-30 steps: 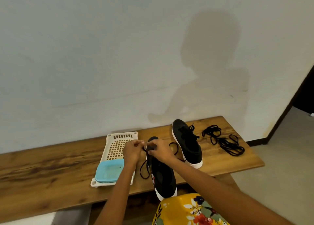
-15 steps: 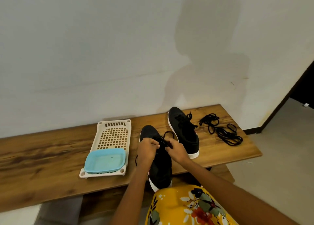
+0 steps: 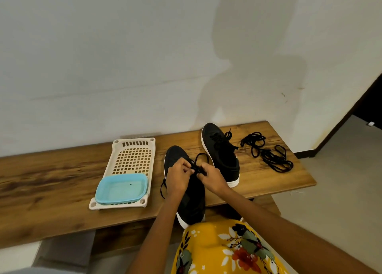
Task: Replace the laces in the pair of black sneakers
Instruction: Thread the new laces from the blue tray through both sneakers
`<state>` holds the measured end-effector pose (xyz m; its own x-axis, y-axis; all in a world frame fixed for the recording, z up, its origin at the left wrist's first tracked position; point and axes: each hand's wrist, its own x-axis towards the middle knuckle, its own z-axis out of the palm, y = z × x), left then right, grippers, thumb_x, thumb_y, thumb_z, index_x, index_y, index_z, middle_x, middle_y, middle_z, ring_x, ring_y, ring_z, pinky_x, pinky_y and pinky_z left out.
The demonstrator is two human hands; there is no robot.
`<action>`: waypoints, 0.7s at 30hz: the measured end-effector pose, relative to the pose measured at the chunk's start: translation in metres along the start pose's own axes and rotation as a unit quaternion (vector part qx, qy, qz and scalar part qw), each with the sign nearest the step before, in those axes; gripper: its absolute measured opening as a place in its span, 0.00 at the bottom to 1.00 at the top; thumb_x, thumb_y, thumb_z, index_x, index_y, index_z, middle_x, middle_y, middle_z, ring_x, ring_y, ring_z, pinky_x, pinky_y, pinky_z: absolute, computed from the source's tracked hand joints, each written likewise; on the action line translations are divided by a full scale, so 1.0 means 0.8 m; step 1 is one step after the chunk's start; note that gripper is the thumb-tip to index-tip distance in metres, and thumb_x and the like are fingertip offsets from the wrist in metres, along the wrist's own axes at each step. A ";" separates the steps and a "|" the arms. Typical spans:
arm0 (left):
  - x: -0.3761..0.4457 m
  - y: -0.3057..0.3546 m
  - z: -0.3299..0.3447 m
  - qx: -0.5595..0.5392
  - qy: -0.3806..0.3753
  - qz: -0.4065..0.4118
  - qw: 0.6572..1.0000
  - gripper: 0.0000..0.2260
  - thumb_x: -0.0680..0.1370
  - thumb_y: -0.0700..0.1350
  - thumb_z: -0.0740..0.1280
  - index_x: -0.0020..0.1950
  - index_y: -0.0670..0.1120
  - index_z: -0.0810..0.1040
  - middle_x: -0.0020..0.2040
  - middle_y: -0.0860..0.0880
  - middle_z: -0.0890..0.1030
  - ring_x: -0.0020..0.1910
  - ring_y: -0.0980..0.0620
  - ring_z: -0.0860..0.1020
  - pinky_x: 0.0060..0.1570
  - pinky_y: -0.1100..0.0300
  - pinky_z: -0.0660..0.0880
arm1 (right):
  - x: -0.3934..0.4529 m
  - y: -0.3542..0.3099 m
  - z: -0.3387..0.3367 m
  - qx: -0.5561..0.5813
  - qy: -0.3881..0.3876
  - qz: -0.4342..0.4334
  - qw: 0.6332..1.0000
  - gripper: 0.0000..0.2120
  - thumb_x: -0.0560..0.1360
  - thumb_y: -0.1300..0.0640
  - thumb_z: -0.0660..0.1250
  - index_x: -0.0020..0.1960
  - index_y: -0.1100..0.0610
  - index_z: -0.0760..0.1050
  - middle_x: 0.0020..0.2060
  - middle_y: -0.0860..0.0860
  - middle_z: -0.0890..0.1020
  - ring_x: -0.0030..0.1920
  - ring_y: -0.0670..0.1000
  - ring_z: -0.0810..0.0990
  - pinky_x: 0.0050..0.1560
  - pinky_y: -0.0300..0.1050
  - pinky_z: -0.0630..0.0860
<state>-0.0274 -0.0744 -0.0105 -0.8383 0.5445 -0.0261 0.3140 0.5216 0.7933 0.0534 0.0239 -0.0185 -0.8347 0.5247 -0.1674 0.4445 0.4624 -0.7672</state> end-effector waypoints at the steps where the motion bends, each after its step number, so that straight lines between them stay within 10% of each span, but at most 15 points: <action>1: 0.001 0.000 0.000 0.000 0.001 0.006 1.000 0.07 0.74 0.41 0.70 0.43 0.49 0.73 0.36 0.54 0.79 0.37 0.58 0.77 0.35 0.64 0.71 | 0.000 0.001 0.000 0.002 -0.005 -0.004 1.000 0.08 0.77 0.61 0.63 0.46 0.49 0.71 0.40 0.46 0.76 0.46 0.49 0.76 0.42 0.40 0.70; 7: 0.005 -0.004 0.000 0.019 -0.008 0.047 0.999 0.07 0.74 0.39 0.69 0.44 0.48 0.73 0.36 0.51 0.79 0.36 0.55 0.78 0.39 0.57 0.75 | 0.000 0.005 0.000 0.003 -0.012 -0.022 1.000 0.12 0.78 0.59 0.63 0.61 0.56 0.74 0.52 0.53 0.81 0.54 0.51 0.79 0.52 0.46 0.75; 16: 0.018 -0.004 -0.012 0.089 -0.040 0.095 0.991 0.09 0.75 0.39 0.68 0.53 0.48 0.81 0.43 0.50 0.83 0.41 0.55 0.80 0.45 0.56 0.79 | 0.016 -0.001 -0.020 0.140 -0.031 0.004 0.990 0.09 0.78 0.56 0.64 0.40 0.52 0.78 0.35 0.49 0.80 0.37 0.46 0.80 0.38 0.38 0.78; 21: 0.016 -0.008 -0.016 0.090 -0.042 0.075 0.992 0.09 0.75 0.38 0.67 0.53 0.49 0.81 0.43 0.50 0.83 0.40 0.55 0.80 0.42 0.55 0.78 | 0.032 -0.014 -0.023 0.127 -0.062 0.018 0.990 0.04 0.76 0.60 0.68 0.46 0.59 0.81 0.36 0.51 0.81 0.35 0.45 0.79 0.35 0.34 0.76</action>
<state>-0.0460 -0.0795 -0.0080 -0.7393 0.6728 0.0273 0.5128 0.5364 0.6703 0.0331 0.0448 -0.0026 -0.8602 0.4392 -0.2592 0.3911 0.2418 -0.8880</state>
